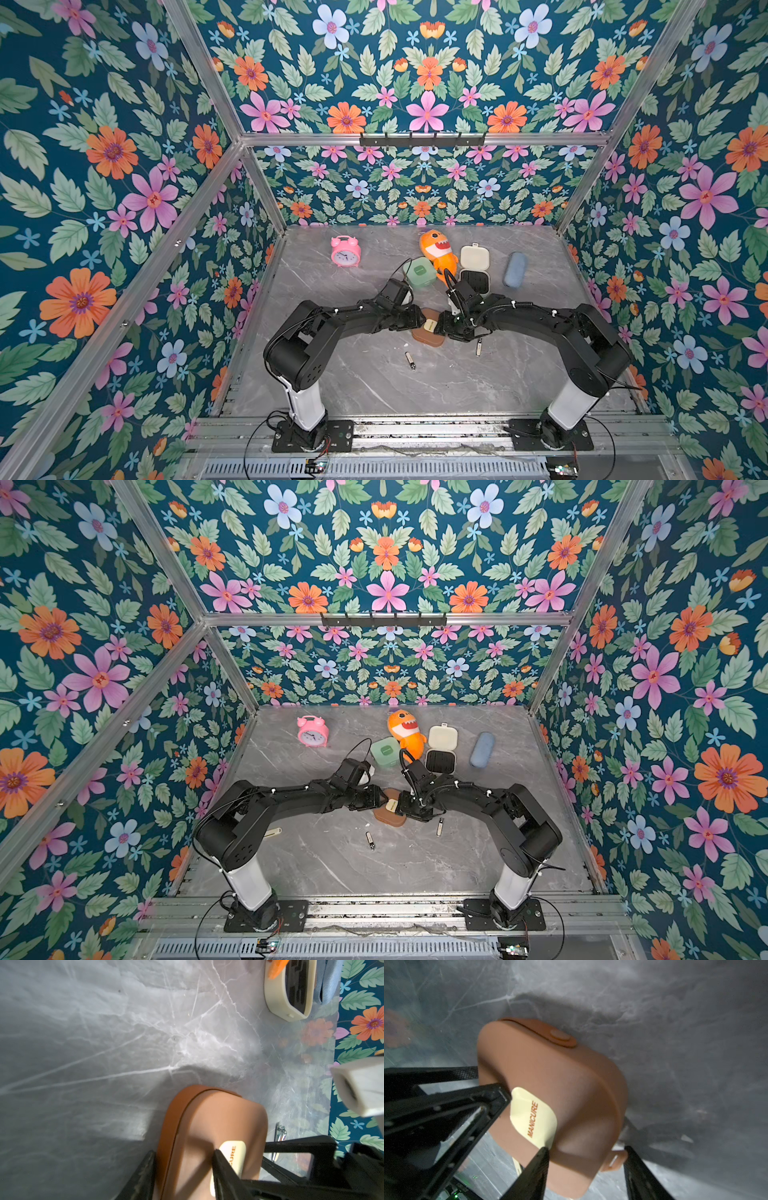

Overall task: Organize nail clipper sets
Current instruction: Close the storage box at the center of the board.

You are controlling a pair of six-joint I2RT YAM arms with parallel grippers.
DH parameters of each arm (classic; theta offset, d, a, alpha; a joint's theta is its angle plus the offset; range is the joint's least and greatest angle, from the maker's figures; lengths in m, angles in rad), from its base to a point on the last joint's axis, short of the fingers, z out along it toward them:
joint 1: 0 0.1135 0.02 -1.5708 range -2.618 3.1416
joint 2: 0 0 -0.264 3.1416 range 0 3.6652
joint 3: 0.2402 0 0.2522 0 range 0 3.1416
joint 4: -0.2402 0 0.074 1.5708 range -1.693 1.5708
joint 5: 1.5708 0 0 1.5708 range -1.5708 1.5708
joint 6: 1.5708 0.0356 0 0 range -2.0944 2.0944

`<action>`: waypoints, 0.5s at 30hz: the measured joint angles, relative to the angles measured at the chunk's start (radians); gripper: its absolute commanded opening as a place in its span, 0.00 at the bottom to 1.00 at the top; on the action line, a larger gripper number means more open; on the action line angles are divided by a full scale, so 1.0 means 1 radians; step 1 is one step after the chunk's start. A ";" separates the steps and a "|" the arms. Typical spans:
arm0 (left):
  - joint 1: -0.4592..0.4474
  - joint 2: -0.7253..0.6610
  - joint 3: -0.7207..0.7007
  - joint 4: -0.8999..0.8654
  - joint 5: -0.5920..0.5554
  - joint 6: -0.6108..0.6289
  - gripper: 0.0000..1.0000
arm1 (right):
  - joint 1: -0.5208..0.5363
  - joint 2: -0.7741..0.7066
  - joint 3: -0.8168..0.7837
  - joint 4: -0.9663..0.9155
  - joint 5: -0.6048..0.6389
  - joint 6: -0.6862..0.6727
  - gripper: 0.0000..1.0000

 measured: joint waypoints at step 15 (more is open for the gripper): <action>-0.001 0.000 0.003 -0.006 -0.001 0.000 0.46 | 0.003 -0.087 0.031 -0.080 0.068 -0.026 0.61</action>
